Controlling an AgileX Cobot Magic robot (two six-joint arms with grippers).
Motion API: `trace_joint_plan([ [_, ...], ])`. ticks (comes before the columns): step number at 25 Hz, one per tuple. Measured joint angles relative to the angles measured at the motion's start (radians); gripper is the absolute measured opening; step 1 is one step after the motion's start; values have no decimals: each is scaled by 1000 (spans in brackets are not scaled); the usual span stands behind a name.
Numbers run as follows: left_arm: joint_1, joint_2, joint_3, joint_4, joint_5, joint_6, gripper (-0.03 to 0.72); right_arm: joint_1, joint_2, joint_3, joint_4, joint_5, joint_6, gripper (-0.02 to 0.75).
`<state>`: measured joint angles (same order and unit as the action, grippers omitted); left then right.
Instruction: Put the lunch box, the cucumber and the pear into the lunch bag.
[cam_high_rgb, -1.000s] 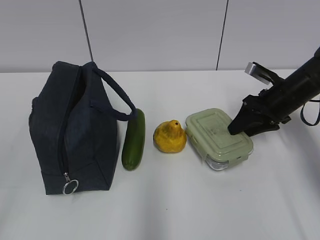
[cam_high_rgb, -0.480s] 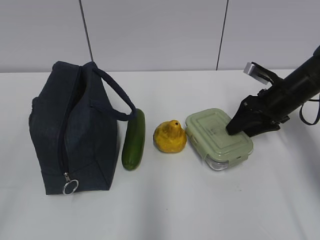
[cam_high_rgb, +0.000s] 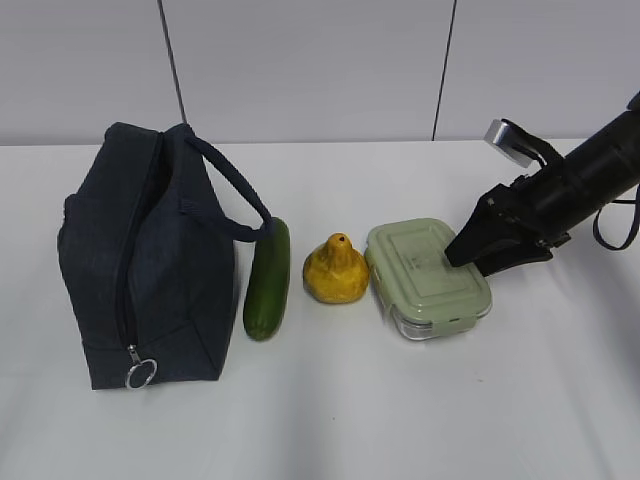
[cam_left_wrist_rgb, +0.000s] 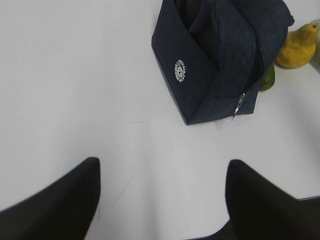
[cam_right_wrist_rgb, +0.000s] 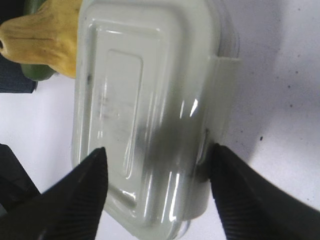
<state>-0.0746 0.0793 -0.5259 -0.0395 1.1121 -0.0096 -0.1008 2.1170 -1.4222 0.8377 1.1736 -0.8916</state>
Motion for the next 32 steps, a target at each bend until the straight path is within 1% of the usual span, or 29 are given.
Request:
trace_joint_plan([
  [25, 0, 0, 0, 0, 0, 0, 466, 0, 0, -1, 9, 2, -10, 517],
  [32, 0, 0, 0, 0, 0, 0, 466, 0, 0, -38, 9, 10, -11, 517],
])
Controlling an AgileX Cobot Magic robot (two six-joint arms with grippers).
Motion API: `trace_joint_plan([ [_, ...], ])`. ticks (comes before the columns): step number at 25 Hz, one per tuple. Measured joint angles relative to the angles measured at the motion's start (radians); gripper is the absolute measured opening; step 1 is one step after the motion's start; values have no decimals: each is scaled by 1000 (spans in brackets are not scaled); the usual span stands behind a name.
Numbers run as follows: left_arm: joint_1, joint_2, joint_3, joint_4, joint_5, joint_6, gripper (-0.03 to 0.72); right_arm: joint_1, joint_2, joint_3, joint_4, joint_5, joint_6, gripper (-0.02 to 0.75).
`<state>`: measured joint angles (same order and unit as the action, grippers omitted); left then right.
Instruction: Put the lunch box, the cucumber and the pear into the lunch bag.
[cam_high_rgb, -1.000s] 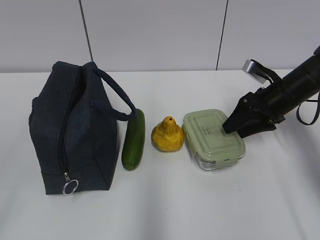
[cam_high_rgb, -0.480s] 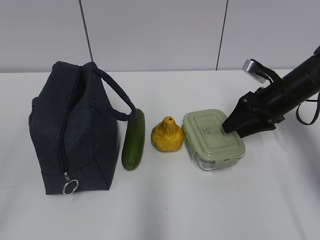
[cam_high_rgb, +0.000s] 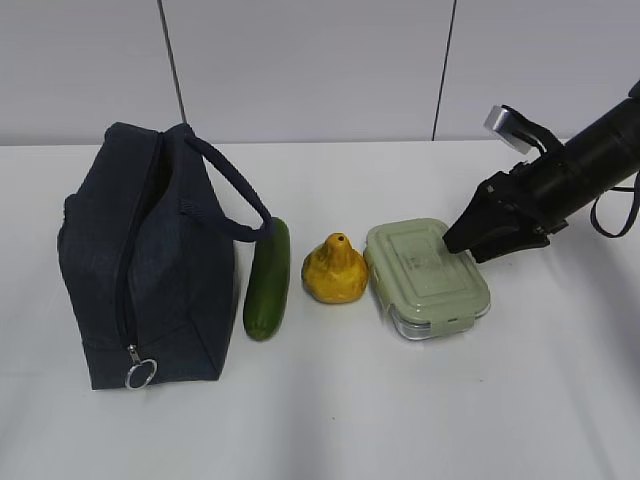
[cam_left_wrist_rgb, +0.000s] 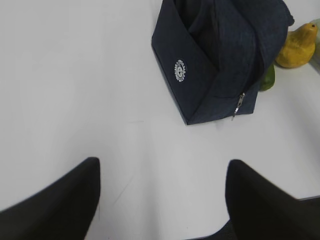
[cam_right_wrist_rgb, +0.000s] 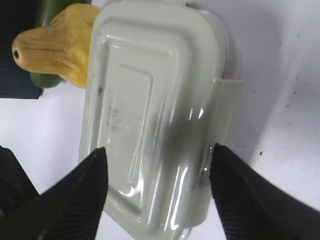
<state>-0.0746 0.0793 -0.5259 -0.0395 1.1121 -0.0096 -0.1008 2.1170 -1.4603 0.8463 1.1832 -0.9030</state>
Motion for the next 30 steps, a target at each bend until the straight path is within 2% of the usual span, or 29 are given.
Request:
trace_joint_plan([
  [8, 0, 0, 0, 0, 0, 0, 466, 0, 0, -7, -67, 2, 39, 517],
  [16, 0, 0, 0, 0, 0, 0, 466, 0, 24, 3, -74, 4, -14, 517],
  [23, 0, 0, 0, 0, 0, 0, 466, -19, 93, 8, 54, 18, -81, 516],
  [30, 0, 0, 0, 0, 0, 0, 466, -42, 93, 10, 73, 12, -106, 516],
])
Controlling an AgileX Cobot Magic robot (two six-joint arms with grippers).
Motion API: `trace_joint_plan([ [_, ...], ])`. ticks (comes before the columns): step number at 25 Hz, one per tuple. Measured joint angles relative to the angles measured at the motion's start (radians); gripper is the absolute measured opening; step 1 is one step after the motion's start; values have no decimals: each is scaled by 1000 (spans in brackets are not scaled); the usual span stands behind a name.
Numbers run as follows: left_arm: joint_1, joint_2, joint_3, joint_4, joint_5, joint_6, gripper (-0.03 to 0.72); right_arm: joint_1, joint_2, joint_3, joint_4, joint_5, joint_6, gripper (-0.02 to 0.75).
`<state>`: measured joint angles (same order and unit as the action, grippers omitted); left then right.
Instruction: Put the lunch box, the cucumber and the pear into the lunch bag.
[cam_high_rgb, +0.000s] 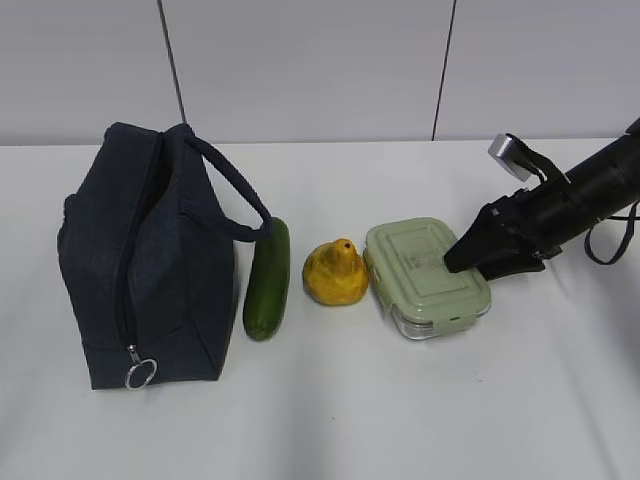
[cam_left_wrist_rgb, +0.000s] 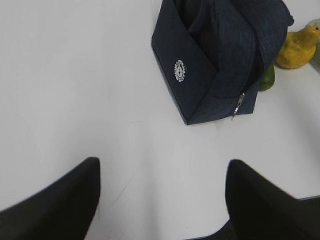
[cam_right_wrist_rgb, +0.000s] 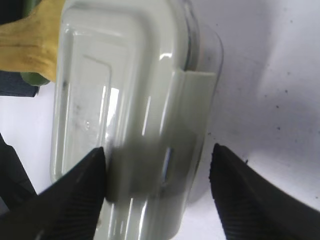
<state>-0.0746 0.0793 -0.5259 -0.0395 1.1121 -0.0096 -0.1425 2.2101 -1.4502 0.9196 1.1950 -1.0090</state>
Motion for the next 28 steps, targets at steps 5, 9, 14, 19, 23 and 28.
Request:
trace_joint_plan([
  [5, 0, 0, 0, -1, 0, 0, 466, -15, 4, 0, 11, 0, 0, 516],
  [9, 0, 0, 0, -1, 0, 0, 466, -17, 26, 0, 43, 2, 0, 516],
  [14, 0, 0, 0, -1, 0, 0, 466, -17, 50, 0, 82, 18, -2, 516],
  [19, 0, 0, 0, -1, 0, 0, 466, -17, 52, 0, 93, 24, -2, 459],
  [23, 0, 0, 0, -1, 0, 0, 466, -17, 52, 0, 107, 32, 4, 394],
  [28, 0, 0, 0, -1, 0, 0, 466, -17, 54, 0, 109, 32, 6, 386],
])
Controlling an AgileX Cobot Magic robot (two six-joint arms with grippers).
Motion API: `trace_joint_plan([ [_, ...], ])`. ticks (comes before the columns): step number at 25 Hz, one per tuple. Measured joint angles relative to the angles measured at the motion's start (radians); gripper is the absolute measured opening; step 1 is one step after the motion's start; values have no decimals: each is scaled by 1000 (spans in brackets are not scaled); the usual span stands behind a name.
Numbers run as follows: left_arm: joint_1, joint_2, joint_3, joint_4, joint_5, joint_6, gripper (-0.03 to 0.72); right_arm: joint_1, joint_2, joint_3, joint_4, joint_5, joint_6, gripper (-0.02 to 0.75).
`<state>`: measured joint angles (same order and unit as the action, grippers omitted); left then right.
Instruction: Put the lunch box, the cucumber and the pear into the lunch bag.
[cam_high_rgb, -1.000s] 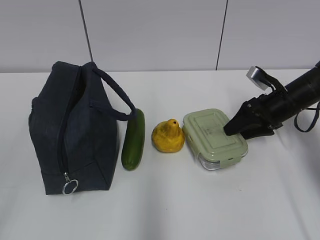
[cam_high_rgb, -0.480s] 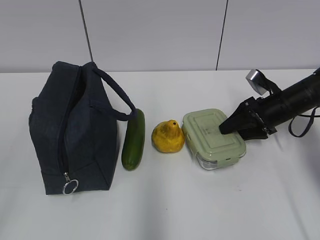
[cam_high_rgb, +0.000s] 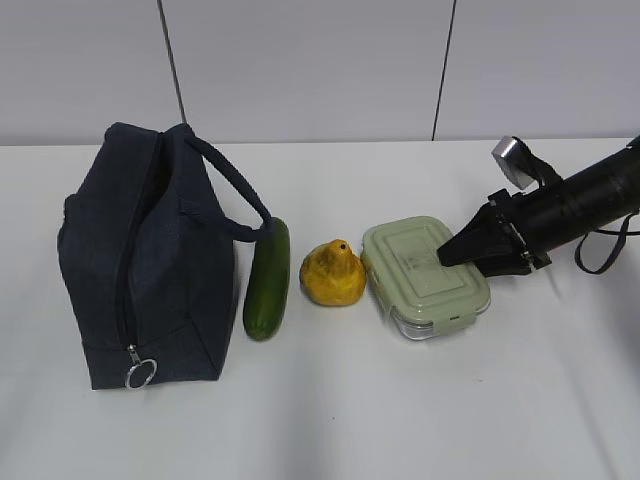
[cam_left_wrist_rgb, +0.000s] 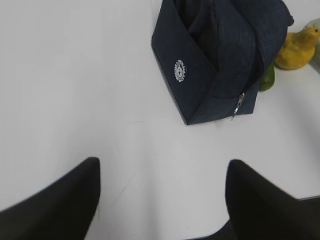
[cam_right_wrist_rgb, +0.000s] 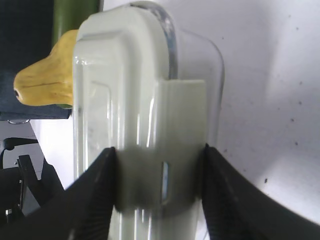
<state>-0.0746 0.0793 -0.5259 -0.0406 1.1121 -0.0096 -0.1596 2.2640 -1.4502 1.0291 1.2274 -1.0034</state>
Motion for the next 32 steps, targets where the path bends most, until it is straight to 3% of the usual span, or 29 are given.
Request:
trace_joint_plan([
  [8, 0, 0, 0, 0, 0, 0, 466, 0, 0, 0, 0, 0, 0, 339],
  [26, 0, 0, 0, -1, 0, 0, 466, 0, 0, 0, 35, -11, 2, 337],
  [32, 0, 73, -12, -76, -68, 0, 444, 0, 0, 0, 41, -16, 6, 337],
])
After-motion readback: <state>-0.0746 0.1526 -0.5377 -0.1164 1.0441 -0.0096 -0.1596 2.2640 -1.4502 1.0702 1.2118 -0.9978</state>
